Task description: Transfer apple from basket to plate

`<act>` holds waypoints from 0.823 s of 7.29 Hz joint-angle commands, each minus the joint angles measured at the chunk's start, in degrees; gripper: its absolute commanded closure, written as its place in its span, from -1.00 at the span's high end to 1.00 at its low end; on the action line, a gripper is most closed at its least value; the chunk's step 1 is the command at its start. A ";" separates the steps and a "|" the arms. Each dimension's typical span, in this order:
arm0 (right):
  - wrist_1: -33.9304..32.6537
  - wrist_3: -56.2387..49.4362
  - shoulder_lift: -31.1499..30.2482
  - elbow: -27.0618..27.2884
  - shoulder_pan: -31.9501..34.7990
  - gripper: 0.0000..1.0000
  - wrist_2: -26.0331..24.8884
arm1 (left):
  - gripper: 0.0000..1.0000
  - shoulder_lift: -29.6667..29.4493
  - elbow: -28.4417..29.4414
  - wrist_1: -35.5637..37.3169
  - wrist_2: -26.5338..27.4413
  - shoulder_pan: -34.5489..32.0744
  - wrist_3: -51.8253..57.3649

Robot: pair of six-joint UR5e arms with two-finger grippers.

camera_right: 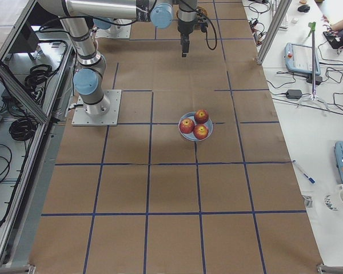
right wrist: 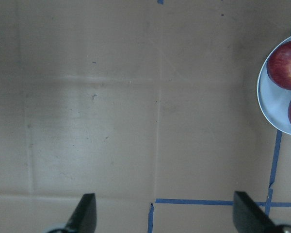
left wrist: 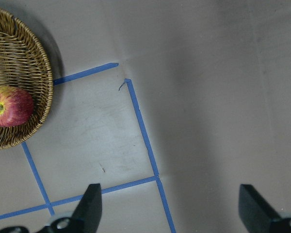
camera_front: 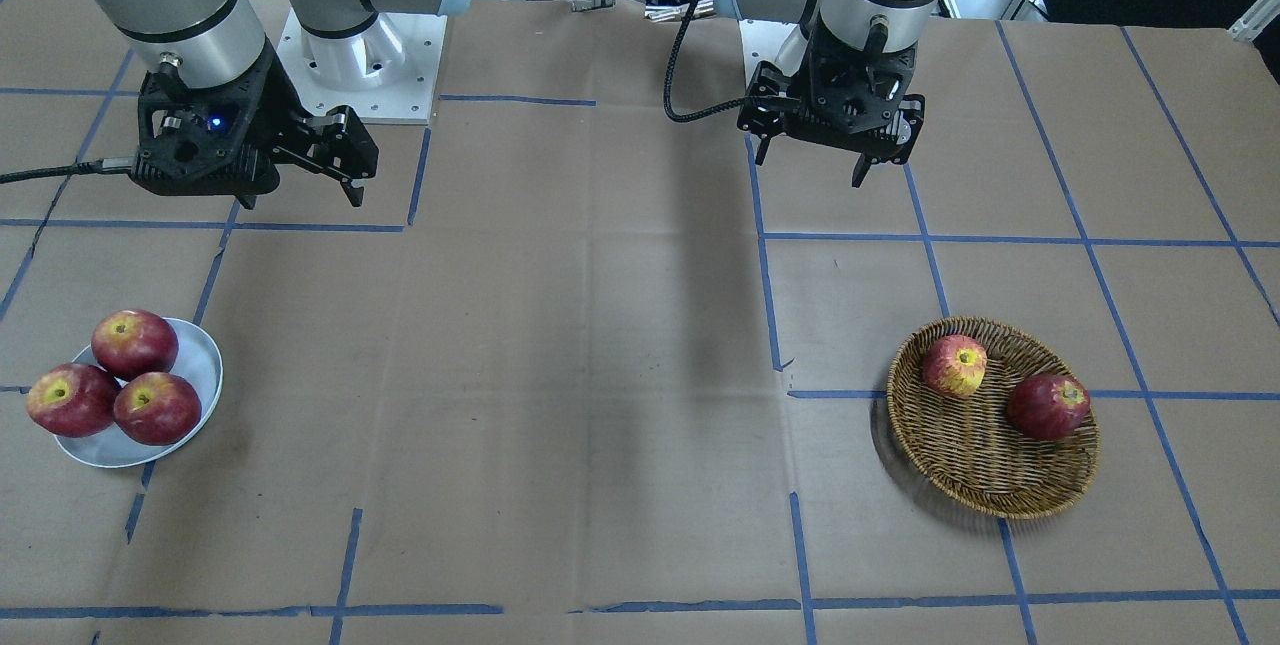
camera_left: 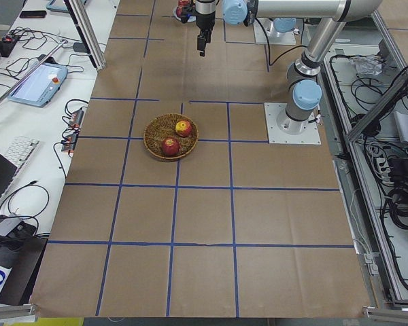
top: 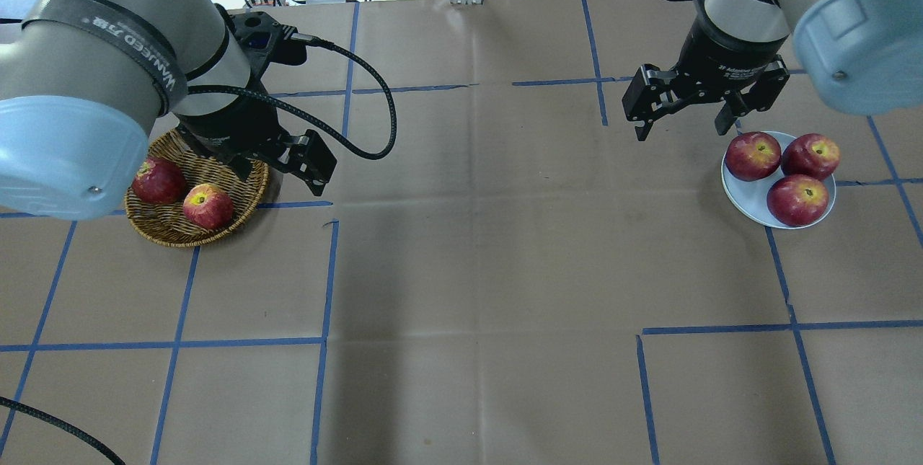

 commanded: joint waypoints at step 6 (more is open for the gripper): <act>0.00 0.00 0.00 0.00 0.00 1.00 0.00 | 0.99 0.20 0.66 -1.25 0.10 -0.05 0.10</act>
